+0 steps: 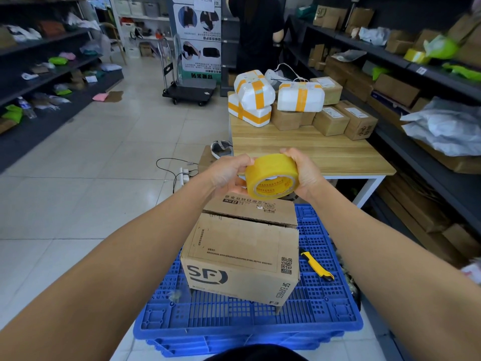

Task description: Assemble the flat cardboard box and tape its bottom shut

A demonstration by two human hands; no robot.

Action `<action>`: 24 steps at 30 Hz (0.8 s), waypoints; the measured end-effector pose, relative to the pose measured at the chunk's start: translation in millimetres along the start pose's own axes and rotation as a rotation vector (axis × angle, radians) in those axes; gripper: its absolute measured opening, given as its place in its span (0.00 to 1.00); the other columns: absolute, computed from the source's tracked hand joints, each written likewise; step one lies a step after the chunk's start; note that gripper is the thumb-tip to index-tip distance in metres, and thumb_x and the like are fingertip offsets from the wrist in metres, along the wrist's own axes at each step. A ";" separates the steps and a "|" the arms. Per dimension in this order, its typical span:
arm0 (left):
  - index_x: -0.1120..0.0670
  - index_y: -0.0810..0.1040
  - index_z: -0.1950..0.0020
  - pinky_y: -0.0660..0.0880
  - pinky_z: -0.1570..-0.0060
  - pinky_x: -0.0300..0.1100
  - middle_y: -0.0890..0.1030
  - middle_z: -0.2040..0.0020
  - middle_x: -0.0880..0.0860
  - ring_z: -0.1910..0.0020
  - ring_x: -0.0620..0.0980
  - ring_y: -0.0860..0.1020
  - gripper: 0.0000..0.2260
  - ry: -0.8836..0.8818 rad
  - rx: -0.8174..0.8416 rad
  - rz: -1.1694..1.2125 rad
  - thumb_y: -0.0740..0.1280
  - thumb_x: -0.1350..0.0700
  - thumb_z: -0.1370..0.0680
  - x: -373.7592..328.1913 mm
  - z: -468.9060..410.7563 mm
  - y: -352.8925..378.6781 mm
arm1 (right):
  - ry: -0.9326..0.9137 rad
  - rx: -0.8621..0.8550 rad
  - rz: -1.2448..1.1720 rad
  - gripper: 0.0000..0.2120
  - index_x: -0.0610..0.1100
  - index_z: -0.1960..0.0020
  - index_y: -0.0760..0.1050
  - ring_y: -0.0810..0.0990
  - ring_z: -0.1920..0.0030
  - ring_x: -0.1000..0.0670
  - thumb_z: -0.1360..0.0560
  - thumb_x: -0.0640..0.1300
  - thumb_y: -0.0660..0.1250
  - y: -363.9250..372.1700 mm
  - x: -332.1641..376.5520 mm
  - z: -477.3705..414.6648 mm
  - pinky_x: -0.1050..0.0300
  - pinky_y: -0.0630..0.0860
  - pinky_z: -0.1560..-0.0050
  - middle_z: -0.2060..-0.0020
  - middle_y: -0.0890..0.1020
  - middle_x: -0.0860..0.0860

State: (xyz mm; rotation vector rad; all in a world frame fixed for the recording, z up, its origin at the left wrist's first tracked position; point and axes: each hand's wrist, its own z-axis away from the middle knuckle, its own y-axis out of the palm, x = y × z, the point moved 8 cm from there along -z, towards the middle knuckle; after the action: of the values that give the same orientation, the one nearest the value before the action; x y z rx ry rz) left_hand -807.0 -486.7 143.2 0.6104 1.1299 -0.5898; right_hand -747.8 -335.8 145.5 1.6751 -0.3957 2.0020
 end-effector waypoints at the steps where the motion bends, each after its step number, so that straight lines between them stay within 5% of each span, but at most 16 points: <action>1: 0.58 0.74 0.35 0.76 0.45 0.61 0.77 0.38 0.61 0.43 0.66 0.78 0.15 0.004 -0.001 -0.013 0.60 0.57 0.21 -0.7 -0.3 0.1 | -0.001 -0.007 -0.001 0.05 0.49 0.58 0.80 0.81 0.62 0.47 0.28 0.49 0.67 -0.5 0.0 -0.3 0.47 0.78 0.53 0.65 0.83 0.48; 15: 0.56 0.74 0.35 0.76 0.44 0.59 0.77 0.37 0.59 0.43 0.63 0.79 0.17 0.000 0.016 -0.031 0.64 0.53 0.22 0.5 -5.3 4.3 | -0.005 -0.027 -0.023 0.05 0.50 0.61 0.82 0.81 0.62 0.46 0.29 0.48 0.67 -4.5 0.1 -4.0 0.46 0.78 0.50 0.66 0.83 0.49; 24: 0.55 0.73 0.32 0.76 0.46 0.58 0.76 0.35 0.59 0.41 0.64 0.77 0.16 -0.007 0.073 0.035 0.61 0.58 0.20 3.2 -4.0 6.7 | -0.012 -0.024 -0.011 0.05 0.49 0.58 0.81 0.81 0.62 0.46 0.28 0.49 0.67 -5.0 -2.0 -1.8 0.46 0.78 0.51 0.64 0.82 0.48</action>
State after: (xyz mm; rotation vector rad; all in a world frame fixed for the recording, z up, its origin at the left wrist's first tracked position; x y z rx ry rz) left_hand -803.9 -479.6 140.0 0.6890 1.0928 -0.6048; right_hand -746.4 -331.0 142.8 1.6718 -0.4131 1.9726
